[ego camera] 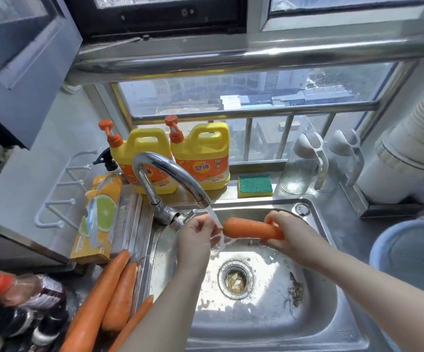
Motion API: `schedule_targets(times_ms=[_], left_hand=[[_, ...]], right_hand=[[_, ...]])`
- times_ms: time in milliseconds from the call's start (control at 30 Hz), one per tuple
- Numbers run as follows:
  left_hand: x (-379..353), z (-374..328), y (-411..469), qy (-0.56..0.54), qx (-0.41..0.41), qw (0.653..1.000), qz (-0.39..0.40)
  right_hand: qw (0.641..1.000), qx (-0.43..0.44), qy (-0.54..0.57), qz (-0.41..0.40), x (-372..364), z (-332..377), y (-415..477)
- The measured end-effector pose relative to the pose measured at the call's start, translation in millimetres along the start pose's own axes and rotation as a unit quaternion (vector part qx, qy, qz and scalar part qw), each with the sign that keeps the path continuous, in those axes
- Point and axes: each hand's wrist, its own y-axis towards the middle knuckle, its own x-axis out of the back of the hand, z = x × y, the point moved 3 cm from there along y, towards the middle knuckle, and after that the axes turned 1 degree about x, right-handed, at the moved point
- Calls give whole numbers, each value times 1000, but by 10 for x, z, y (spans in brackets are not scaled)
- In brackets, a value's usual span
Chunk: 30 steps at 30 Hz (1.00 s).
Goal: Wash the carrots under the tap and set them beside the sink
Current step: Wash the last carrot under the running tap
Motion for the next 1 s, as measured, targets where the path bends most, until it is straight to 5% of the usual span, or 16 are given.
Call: schedule_targets(times_ms=[167,433,700,1000], left_hand=[[-23,-16,-71,25,36,997,57],[102,-85,-111,-34,-41,998,-30],[120,-165,-167,76,-150,984,-58],[80,-115,-101,200,-89,975,49]], right_hand=[[999,-6,-19,-32,14,48,6],[995,-1,-62,-72,-31,362,75],[988,-26,139,66,-210,281,114],[969,-11,207,136,-267,109,5]])
